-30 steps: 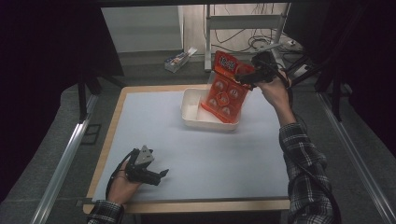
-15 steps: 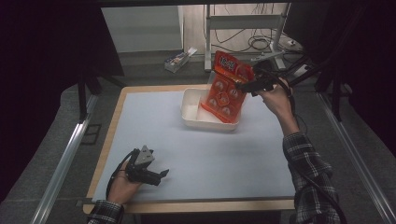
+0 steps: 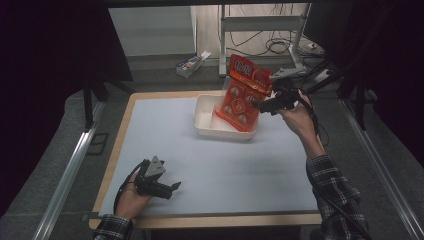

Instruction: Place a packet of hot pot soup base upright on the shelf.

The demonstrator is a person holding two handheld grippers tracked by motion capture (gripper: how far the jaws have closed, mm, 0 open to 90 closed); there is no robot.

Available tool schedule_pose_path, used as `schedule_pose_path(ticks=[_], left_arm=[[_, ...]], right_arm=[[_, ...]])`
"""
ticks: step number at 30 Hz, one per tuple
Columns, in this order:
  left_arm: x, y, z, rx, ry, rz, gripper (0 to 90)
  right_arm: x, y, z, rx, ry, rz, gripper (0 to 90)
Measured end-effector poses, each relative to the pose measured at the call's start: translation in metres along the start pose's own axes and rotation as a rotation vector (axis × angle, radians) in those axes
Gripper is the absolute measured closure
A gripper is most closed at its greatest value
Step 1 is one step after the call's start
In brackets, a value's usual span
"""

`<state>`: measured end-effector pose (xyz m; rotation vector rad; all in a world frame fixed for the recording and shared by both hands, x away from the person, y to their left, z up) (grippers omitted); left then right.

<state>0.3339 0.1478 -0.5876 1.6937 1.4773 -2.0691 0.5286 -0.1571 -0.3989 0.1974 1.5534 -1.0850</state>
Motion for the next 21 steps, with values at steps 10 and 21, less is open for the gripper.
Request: schedule_pose_path(ticks=[10,21], left_arm=[[0.0,0.0,0.0,0.0,0.001,0.003,4.6],[0.0,0.0,0.001,-0.002,0.006,0.001,4.6]], right_arm=[[0.013,-0.005,-0.018,-0.033,0.051,0.023,0.0],[0.036,-0.01,-0.042,-0.047,0.03,0.036,0.0]])
Point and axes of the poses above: each handheld gripper's, and its own axes: y roughly forward along the jaws, x roughly out of its underside, z roughly to its right, the point moved 9 cm from there along y, roughly forward along the jaws, and after that the axes turned 4 degrees about z, right-handed, at the moved point
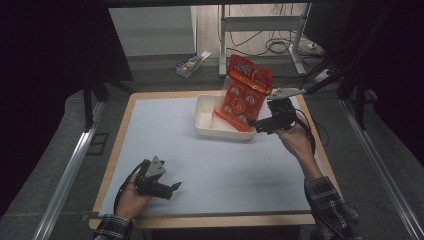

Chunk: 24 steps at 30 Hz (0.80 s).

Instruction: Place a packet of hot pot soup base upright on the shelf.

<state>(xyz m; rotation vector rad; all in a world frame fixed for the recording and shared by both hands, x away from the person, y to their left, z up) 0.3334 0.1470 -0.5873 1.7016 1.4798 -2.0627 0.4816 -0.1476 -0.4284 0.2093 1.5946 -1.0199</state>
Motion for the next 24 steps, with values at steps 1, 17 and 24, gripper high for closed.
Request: schedule_pose_path(ticks=[1,17,24], left_arm=[[0.0,0.0,0.0,0.0,0.0,0.0,4.6],[0.001,0.0,0.001,-0.003,0.017,-0.006,4.6],[0.0,0.0,0.001,-0.005,0.022,-0.003,4.6]], right_arm=[[0.002,0.0,-0.002,-0.005,0.001,0.003,0.0],[0.043,0.002,-0.03,-0.045,-0.025,-0.007,0.0],[0.059,-0.003,-0.037,-0.059,-0.018,-0.008,0.0]])
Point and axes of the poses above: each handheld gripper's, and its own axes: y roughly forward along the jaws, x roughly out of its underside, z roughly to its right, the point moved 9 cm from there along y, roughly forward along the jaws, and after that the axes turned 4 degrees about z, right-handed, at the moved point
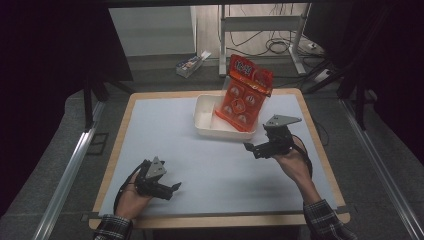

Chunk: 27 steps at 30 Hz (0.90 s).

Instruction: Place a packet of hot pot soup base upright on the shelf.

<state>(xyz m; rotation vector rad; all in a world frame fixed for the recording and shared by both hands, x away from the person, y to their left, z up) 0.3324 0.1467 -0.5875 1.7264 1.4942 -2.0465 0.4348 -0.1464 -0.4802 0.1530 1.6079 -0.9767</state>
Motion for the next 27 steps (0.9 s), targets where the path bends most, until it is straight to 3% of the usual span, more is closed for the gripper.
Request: schedule_pose_path(ticks=[5,15,27], left_arm=[[0.0,0.0,0.0,-0.001,0.001,0.002,4.6],[-0.001,-0.001,0.001,0.001,0.002,0.004,4.5],[-0.001,0.0,0.002,0.001,0.0,0.005,4.6]], right_arm=[[0.011,-0.005,-0.006,-0.017,0.018,-0.007,0.0],[0.028,-0.018,-0.018,-0.002,-0.01,-0.037,0.0],[0.039,-0.04,-0.023,0.018,0.006,-0.025,0.0]])
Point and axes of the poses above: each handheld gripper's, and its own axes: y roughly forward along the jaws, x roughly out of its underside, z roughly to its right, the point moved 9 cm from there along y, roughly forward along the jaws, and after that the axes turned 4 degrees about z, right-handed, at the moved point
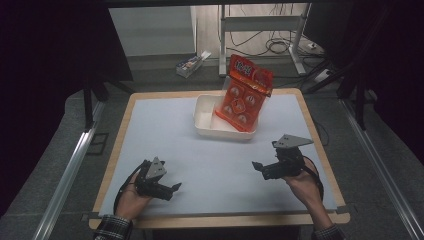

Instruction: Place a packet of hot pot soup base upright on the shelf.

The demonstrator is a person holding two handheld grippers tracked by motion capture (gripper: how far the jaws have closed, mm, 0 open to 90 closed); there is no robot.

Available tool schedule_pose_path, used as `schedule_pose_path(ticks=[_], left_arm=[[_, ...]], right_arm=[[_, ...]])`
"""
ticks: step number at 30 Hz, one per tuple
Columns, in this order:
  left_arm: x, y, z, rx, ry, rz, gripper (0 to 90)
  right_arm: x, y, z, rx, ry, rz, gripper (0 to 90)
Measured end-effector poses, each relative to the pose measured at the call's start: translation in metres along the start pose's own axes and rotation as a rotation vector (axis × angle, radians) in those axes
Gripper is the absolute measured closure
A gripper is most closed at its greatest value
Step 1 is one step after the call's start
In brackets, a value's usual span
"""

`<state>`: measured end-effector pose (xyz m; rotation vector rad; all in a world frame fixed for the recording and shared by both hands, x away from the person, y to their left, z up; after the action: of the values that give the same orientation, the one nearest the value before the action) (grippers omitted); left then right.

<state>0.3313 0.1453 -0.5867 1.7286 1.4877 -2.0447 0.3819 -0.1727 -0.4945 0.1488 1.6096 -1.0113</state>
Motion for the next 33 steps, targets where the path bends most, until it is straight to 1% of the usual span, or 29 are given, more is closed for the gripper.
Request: schedule_pose_path(ticks=[10,13,18,27,33], left_arm=[[0.0,0.0,0.001,0.005,0.001,-0.002,4.6],[0.0,0.001,0.001,0.006,0.001,-0.004,4.6],[0.0,0.001,0.001,0.007,0.001,-0.005,4.6],[0.0,0.001,0.002,0.01,-0.002,-0.006,4.5],[0.0,0.001,0.002,0.013,-0.005,-0.004,4.4]], right_arm=[[0.023,-0.017,0.0,0.039,0.004,-0.004,0.0],[0.03,-0.022,0.0,0.055,-0.004,-0.004,0.0],[0.042,-0.029,0.0,0.074,0.004,-0.008,0.0],[0.064,-0.037,0.002,0.1,0.018,-0.029,0.0],[0.079,-0.04,0.004,0.113,0.029,-0.056,0.0]])
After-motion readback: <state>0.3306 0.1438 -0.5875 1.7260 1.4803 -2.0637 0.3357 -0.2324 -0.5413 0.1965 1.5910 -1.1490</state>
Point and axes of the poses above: each handheld gripper's, and its own axes: y roughly forward along the jaws, x roughly out of its underside, z roughly to its right, the point moved 9 cm from there along y, roughly forward along the jaws, and after that the axes turned 4 degrees about z, right-handed, at the moved point
